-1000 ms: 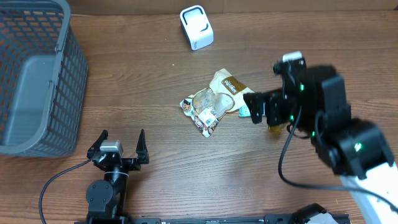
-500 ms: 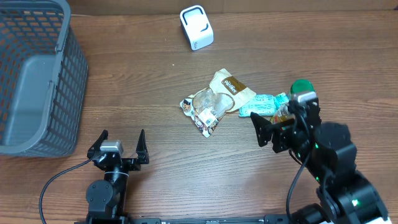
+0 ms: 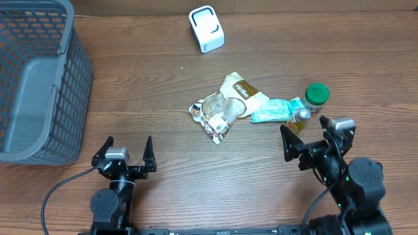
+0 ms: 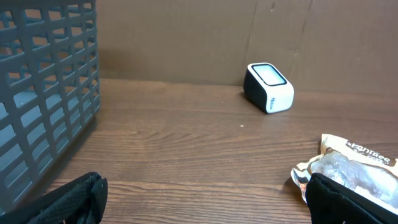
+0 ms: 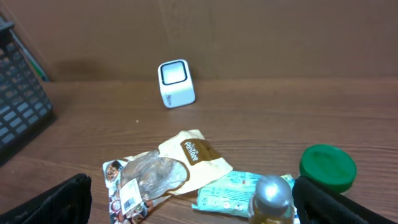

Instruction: Scan the item barcode

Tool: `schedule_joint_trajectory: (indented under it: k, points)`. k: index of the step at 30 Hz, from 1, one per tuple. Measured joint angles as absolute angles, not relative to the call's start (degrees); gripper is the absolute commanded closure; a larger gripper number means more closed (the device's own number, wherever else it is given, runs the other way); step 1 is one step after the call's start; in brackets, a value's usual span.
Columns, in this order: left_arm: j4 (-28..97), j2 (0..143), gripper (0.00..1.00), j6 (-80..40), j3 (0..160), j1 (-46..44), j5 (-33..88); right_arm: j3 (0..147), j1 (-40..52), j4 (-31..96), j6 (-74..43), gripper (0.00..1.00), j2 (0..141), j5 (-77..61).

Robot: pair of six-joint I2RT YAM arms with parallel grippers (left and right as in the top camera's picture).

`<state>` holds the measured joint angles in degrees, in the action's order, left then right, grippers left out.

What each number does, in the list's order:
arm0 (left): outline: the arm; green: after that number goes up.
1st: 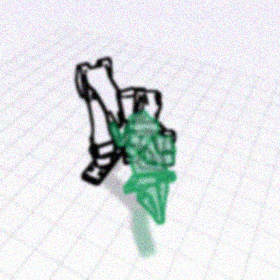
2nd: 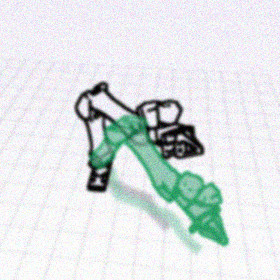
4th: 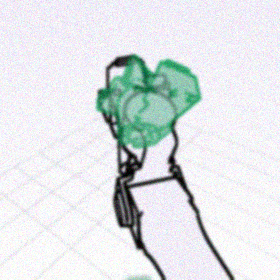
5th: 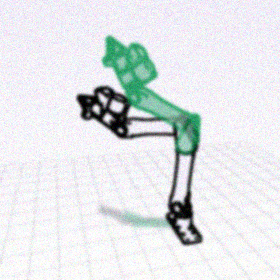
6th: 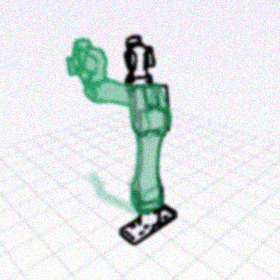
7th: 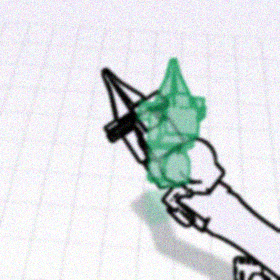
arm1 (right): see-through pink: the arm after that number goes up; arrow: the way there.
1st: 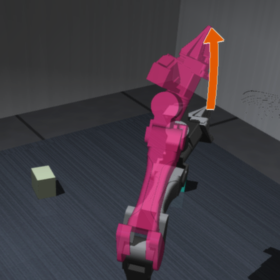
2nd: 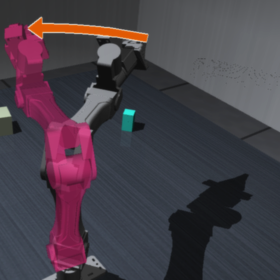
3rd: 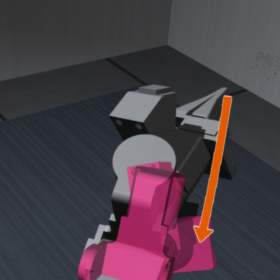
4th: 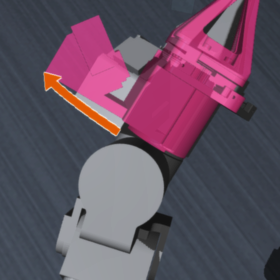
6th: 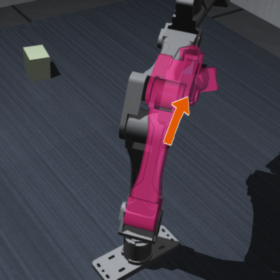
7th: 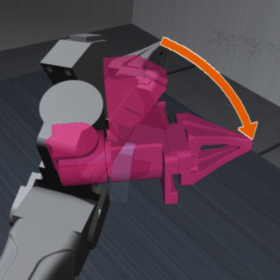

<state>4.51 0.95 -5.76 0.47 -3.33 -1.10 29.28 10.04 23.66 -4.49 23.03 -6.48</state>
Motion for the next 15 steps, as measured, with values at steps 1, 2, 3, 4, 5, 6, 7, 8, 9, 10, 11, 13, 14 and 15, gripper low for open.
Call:
schedule_joint_trajectory:
  k: [1, 2, 3, 4, 5, 6, 7, 8, 9, 10, 11, 13, 14, 15]
  points:
    - [4.49, 0.95, 0.0, -5.76, 0.47, -3.33, -1.1, 28.23, 9.58, 22.98, -4.49, 0.0, 21.74, -6.66]
    - [4.49, 0.95, 0.0, -5.76, 0.47, -3.33, -1.1, 26.61, 8.88, 22.35, -4.49, 0.0, 19.46, -7.03]
    - [4.49, 0.91, 0.0, -5.76, 0.47, -3.33, -1.1, 25.91, 8.6, 21.69, -4.49, 0.0, 18.44, -7.07]
    - [4.49, 0.91, 0.0, -5.76, 0.47, -3.33, -1.1, 24.67, 8.51, 21.34, -4.51, 0.0, 16.8, -7.09]
    - [4.49, 0.91, 0.0, -5.76, 0.47, -3.33, -1.1, 23.51, 8.47, 21.39, -4.47, 0.0, 15.25, -7.2]
    - [4.49, 0.89, 0.0, -5.76, 0.47, -3.33, -1.08, 22.61, 8.38, 21.47, -4.51, 0.0, 14.0, -7.31]
    - [4.49, 0.91, 0.0, -5.76, 0.47, -3.33, -1.1, 21.74, 8.34, 21.5, -4.49, 0.0, 12.86, -7.27]
    - [4.49, 0.91, 0.0, -5.78, 0.47, -3.33, -1.1, 20.93, 8.32, 21.45, -4.49, 0.0, 11.88, -7.25]
    - [4.49, 0.89, 0.0, -5.76, 0.47, -3.33, -1.1, 20.01, 8.29, 21.45, -4.49, 0.0, 10.76, -7.27]
    - [4.49, 0.89, 0.0, -5.76, 0.47, -3.33, -1.08, 19.29, 8.29, 21.47, -4.49, 0.0, 9.76, -7.31]
    - [4.49, 0.89, 0.0, -5.76, 0.47, -3.33, -1.1, 18.59, 8.27, 21.45, -4.49, 0.0, 8.73, -7.29]
    - [4.51, 0.89, 0.0, -5.78, 0.47, -3.33, -1.1, 17.39, 8.27, 21.15, -4.49, 0.0, 6.79, -7.29]
    - [4.49, 0.89, 0.0, -5.76, 0.47, -3.33, -1.1, 16.82, 8.27, 21.04, -4.49, 0.0, 5.8, -7.29]
    - [4.49, 0.89, 0.0, -5.76, 0.47, -3.33, -1.1, 16.23, 8.27, 21.04, -4.47, 0.0, 4.64, -7.29]
